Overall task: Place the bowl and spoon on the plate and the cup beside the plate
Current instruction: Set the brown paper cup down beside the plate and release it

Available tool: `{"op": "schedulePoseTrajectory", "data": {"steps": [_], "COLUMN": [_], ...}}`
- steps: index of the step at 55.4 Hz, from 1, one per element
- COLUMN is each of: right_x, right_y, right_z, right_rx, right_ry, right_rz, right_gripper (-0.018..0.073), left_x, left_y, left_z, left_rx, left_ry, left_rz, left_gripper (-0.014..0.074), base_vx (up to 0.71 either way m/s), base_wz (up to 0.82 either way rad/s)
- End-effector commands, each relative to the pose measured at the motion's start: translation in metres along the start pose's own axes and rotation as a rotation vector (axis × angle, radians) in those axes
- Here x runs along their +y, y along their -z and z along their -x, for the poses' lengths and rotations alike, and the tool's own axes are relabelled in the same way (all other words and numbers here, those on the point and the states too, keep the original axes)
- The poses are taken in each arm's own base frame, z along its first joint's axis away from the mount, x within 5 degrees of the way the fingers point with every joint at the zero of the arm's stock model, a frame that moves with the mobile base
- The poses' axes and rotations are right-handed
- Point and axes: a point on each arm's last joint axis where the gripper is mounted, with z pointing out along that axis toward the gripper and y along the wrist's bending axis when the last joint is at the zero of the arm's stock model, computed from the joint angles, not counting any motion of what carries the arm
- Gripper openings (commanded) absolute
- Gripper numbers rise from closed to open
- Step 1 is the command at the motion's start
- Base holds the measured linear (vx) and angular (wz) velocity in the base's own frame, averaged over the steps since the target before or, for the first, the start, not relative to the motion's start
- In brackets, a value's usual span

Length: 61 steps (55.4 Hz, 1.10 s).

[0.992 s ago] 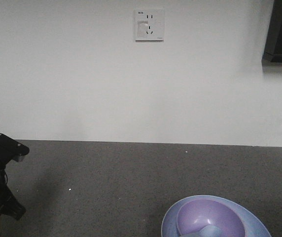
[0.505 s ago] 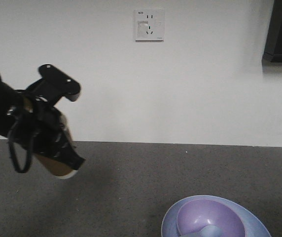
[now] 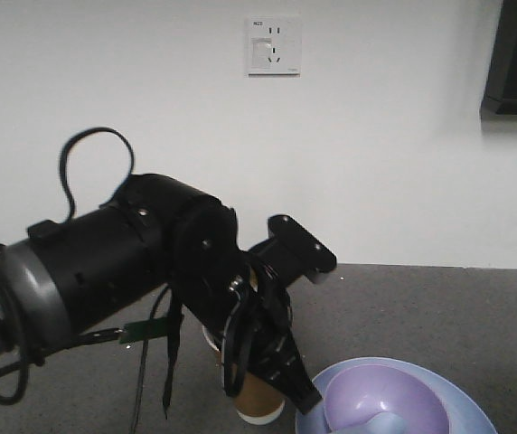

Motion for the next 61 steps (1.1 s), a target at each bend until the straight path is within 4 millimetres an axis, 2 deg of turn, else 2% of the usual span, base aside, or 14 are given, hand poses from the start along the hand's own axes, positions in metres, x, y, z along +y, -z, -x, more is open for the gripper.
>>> {"op": "schedulePoseTrajectory", "data": {"steps": [1,7,20,29,36,53,61], "right_x": [-0.002,-0.002,-0.002,-0.002,-0.001,-0.001,-0.001], "right_y": [0.006,0.006,0.006,0.006,0.006,0.006,0.006], "right_z": [0.012,0.012,0.012,0.012,0.012,0.012,0.012], "right_rx": [-0.090,-0.088,-0.088,-0.088,-0.087,-0.088,-0.089], "right_ry": [-0.002,-0.002,-0.002,-0.003,-0.004,-0.007,-0.008], "right_rz": [-0.021,-0.020,-0.020,-0.020,-0.019,-0.016,-0.015], "right_gripper": [-0.0008,-0.0008,-0.0008,-0.0008,-0.0008,-0.0008,-0.0008], "left_x": [-0.005,-0.005,-0.005,-0.005,-0.005,-0.004,-0.005], "left_y": [0.022,0.013,0.009,0.008,0.008,0.008,0.013], "left_z": [0.011,0.010,0.010,0.010,0.010,0.010,0.010], "left_rx": [-0.097,-0.066,-0.056,-0.058,-0.058,-0.061,-0.065], "left_ry": [-0.012,0.008,0.018,0.019,0.019,0.021,0.021], "left_rz": [0.015,0.023,0.021,0.021,0.021,0.022,0.023], "left_gripper": [-0.0003,-0.0003,0.0001,0.0053,0.0151,0.0479,0.0554], "base_vx": [0.00,0.00,0.00,0.00,0.00,0.00,0.00], "base_wz": [0.00,0.00,0.00,0.00,0.00,0.00,0.00]}}
